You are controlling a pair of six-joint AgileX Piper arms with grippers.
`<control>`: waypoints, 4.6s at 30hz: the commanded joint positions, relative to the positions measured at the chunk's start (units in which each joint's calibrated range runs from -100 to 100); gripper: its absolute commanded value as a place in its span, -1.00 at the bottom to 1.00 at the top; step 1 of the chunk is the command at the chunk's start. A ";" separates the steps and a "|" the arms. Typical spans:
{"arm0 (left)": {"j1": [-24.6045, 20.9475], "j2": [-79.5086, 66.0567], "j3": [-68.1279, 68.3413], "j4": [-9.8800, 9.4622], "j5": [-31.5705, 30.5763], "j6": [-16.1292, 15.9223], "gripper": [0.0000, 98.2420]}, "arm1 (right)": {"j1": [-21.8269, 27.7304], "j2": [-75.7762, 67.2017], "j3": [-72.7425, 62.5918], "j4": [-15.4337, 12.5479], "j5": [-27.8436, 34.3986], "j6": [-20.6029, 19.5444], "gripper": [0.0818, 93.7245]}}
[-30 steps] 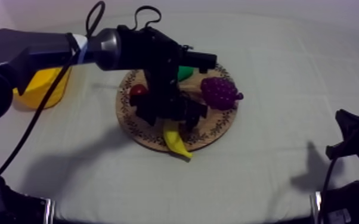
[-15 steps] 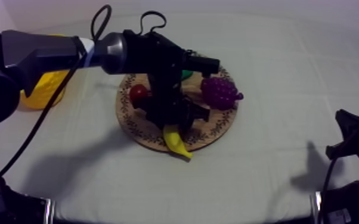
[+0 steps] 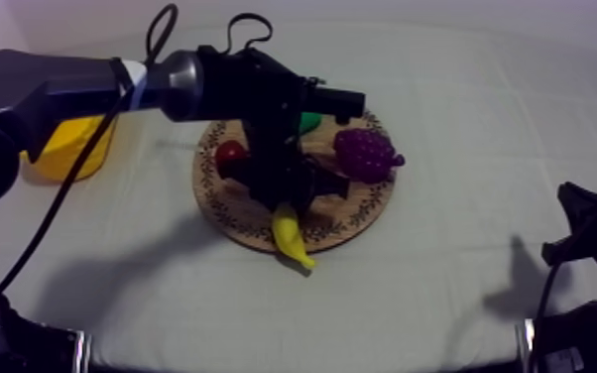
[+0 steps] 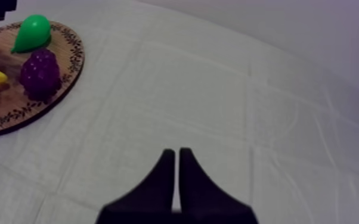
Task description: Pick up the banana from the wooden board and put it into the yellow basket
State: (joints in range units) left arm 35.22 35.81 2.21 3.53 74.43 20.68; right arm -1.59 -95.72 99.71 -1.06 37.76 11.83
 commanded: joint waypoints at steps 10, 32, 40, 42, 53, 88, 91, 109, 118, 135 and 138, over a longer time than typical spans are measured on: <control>-0.33 -12.55 5.06 -1.34 0.03 0.73 -0.80 | -0.02 -0.03 -0.05 0.01 -0.02 0.02 -0.99; -13.06 -39.61 0.48 -11.58 9.68 -0.79 -0.73 | -0.02 -0.03 -0.05 0.01 -0.02 0.02 -0.99; -23.23 -42.45 1.85 -13.90 7.07 -3.54 -0.71 | -0.02 -0.03 -0.05 0.01 -0.02 0.02 -0.99; -25.93 -42.35 2.39 -14.04 6.16 -4.39 -0.71 | -0.02 -0.03 -0.05 0.01 -0.02 0.02 -0.99; -35.92 -35.44 3.44 -15.63 2.69 -7.12 -0.71 | -0.02 -0.03 -0.05 0.01 -0.02 0.02 -0.99; -41.14 -30.41 13.47 -14.82 -13.93 -11.55 0.41 | -0.02 -0.03 -0.05 0.01 -0.02 0.02 -0.99; -40.72 -35.65 15.52 -14.76 -14.94 -12.32 0.30 | -0.02 -0.03 -0.05 0.01 -0.02 0.02 -0.99; -32.81 -74.97 27.91 -13.07 -10.84 -12.32 -0.48 | -0.02 -0.03 -0.05 0.01 -0.02 0.00 -0.99; -32.49 -94.72 40.36 -12.37 -12.98 -12.06 -0.81 | -0.02 -0.03 -0.05 0.01 -0.02 0.02 -0.99; -33.01 -124.85 78.22 -11.25 -27.79 -10.04 -1.00 | -0.02 -0.03 -0.05 0.01 -0.02 0.01 -0.99; -33.62 -127.31 81.42 -11.16 -28.98 -9.44 -1.00 | -0.02 -0.03 -0.05 0.01 -0.02 0.02 -0.99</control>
State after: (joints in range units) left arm 1.76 -89.82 80.96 -7.63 45.91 11.07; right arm -1.59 -95.72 99.71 -1.06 37.70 11.83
